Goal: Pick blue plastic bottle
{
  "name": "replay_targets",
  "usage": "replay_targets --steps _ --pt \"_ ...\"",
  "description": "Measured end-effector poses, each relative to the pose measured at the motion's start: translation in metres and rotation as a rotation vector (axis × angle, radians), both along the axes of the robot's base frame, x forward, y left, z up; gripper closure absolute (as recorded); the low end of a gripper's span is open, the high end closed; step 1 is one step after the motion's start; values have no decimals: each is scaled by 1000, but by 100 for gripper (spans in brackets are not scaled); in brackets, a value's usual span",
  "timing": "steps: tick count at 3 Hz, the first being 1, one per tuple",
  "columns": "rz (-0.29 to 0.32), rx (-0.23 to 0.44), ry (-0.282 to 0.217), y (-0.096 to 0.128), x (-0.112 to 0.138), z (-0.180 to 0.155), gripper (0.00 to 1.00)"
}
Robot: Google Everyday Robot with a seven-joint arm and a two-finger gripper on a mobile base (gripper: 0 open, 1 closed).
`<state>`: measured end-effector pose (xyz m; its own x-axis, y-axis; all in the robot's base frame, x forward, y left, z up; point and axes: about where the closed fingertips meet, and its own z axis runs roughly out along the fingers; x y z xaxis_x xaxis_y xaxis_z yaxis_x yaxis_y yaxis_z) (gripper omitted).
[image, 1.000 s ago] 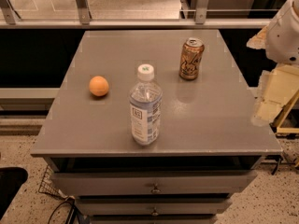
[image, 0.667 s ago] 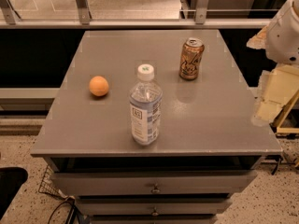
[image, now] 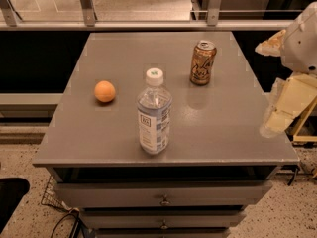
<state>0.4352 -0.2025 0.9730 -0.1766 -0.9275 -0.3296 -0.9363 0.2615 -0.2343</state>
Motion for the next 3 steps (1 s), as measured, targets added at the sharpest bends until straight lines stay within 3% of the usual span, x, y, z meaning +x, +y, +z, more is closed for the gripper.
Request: replay_targets --steps 1,2,3 --pt "37 166 -51 14 -2 -20 0" --pt "70 334 -135 29 -6 -44 0" --pt "128 525 -187 54 -12 -64 0"
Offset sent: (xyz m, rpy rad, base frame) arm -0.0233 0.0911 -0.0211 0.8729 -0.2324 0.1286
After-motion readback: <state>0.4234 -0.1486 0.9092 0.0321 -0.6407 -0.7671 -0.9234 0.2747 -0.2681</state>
